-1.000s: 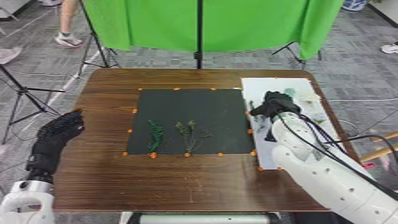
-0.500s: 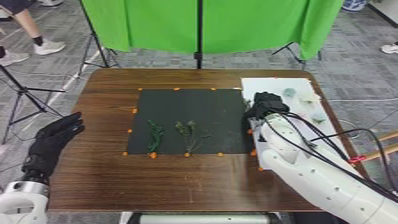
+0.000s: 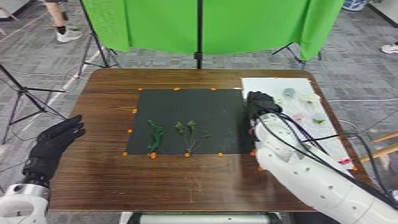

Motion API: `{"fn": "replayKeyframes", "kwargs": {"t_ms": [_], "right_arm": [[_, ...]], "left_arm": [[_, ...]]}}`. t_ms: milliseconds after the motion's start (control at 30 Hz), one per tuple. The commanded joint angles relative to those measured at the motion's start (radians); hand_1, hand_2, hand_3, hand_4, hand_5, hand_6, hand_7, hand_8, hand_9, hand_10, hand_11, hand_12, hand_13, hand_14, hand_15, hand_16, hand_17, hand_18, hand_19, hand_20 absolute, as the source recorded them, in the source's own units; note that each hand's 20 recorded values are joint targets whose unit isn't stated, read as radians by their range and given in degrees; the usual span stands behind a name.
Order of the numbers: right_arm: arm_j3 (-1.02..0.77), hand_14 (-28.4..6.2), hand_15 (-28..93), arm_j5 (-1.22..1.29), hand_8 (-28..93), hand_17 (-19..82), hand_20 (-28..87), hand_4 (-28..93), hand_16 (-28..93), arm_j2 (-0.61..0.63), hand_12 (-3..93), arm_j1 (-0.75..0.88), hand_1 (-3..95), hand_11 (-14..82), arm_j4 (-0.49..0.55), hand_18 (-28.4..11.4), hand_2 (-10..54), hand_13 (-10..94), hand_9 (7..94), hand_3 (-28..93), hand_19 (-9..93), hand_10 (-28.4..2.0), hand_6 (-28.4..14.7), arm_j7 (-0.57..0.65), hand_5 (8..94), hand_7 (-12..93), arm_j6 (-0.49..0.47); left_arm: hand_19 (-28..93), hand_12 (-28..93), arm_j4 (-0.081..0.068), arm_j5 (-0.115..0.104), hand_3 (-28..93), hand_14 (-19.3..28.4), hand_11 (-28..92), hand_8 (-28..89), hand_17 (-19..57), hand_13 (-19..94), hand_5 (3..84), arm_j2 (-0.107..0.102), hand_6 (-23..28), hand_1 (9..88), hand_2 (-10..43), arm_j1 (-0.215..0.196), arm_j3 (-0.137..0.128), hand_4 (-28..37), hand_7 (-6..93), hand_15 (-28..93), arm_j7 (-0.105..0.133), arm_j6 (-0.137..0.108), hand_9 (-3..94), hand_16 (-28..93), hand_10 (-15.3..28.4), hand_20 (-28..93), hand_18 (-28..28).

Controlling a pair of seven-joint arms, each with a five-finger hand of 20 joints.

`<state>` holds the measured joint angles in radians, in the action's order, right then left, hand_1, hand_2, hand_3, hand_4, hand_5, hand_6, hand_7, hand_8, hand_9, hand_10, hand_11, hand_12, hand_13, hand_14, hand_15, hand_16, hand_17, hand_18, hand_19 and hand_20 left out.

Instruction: Arrange flowers

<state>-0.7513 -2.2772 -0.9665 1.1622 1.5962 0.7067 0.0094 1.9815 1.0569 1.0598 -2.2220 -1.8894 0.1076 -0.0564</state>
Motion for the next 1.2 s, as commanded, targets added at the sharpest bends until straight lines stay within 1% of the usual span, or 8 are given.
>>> {"fn": "replayKeyframes", "kwargs": {"t_ms": [33,267,367,400,533,633,833,1200], "right_arm": [[-0.109,-0.4,72,0.032,22,75,60,-3,24,0.023,27.6,0.101,56.1,47.1,0.178,-12.2,-9.5,94,93.7,57,93,-10.3,-4.5,-0.011,86.9,26,0.123],[-0.122,-0.5,74,0.039,21,76,60,-2,23,0.006,26.2,0.154,56.2,48.8,0.306,-12.5,-9.5,94,93.7,58,93,-10.3,-4.9,-0.05,87.3,26,0.109],[-0.1,-0.4,74,0.025,21,76,60,-2,23,0.003,25.7,0.167,56.4,49.1,0.329,-12.4,-9.5,94,93.7,57,93,-10.2,-5.0,-0.063,87.2,27,0.09],[-0.094,-0.4,74,0.028,21,76,60,-1,23,0.004,25.7,0.169,56.3,49.1,0.336,-12.5,-9.5,94,93.7,57,93,-10.2,-5.0,-0.06,87.3,27,0.071],[-0.057,-0.2,74,-0.025,21,76,61,-1,22,0.001,25.1,0.182,56.1,49.9,0.336,-12.8,-9.5,94,93.7,57,93,-10.2,-5.0,-0.049,87.3,27,0.047],[-0.028,-0.2,74,-0.057,21,76,61,-1,22,0.0,24.7,0.183,56.1,50.1,0.327,-12.7,-9.5,94,93.7,57,93,-10.2,-5.0,-0.052,87.3,27,0.045],[0.0,0.0,75,-0.052,21,76,61,-1,22,-0.004,24.5,0.18,55.8,50.2,0.319,-12.7,-9.5,94,93.7,57,93,-10.1,-5.0,-0.05,87.2,27,0.021],[-0.021,0.4,74,-0.028,20,76,62,-1,21,-0.016,24.4,0.201,53.8,49.8,0.286,-12.5,-9.5,94,93.7,57,93,-10.1,-4.3,-0.056,86.3,28,0.004]], "left_arm": [[9,14,0.006,0.006,64,16.7,17,-5,3.8,29,40.3,0.013,5.8,34.5,-6.2,-0.021,-0.011,-14.7,9.7,17,-0.023,0.025,34.8,3,12.2,18,14.5],[9,14,0.005,0.02,64,16.8,17,-5,3.2,29,40.1,0.015,5.8,34.3,-6.2,-0.009,-0.013,-14.5,9.5,17,-0.042,0.058,34.8,4,12.2,18,14.7],[9,14,0.001,0.032,64,16.9,17,-5,3.1,29,40.1,0.01,5.8,34.1,-6.2,-0.004,-0.002,-14.7,9.4,17,-0.034,0.043,35.2,4,12.3,18,14.7],[9,14,-0.003,0.028,64,16.9,17,-5,3.1,29,40.1,0.006,5.8,34.1,-6.1,0.0,0.003,-14.7,9.4,17,-0.031,0.04,35.3,4,12.3,18,14.7],[9,14,-0.009,0.028,64,17.1,17,-5,3.0,29,40.3,-0.001,5.7,33.6,-6.1,0.005,0.011,-14.8,9.4,17,-0.038,0.055,35.8,4,12.4,18,14.8],[9,14,-0.013,0.03,64,17.1,17,-5,2.9,29,40.3,-0.007,5.7,33.4,-6.0,0.014,0.018,-14.9,9.5,17,-0.041,0.055,36.1,4,12.6,18,14.8],[10,14,-0.016,0.052,64,17.3,18,-5,2.9,30,40.3,-0.017,5.6,33.0,-5.4,0.028,0.025,-15.2,9.7,18,-0.044,0.061,37.4,4,12.9,18,14.9],[10,14,-0.009,0.053,64,17.7,19,-5,2.9,30,40.3,-0.002,5.7,32.6,-5.1,0.016,0.02,-15.4,9.6,19,-0.055,0.065,38.5,3,13.0,18,14.8]]}}
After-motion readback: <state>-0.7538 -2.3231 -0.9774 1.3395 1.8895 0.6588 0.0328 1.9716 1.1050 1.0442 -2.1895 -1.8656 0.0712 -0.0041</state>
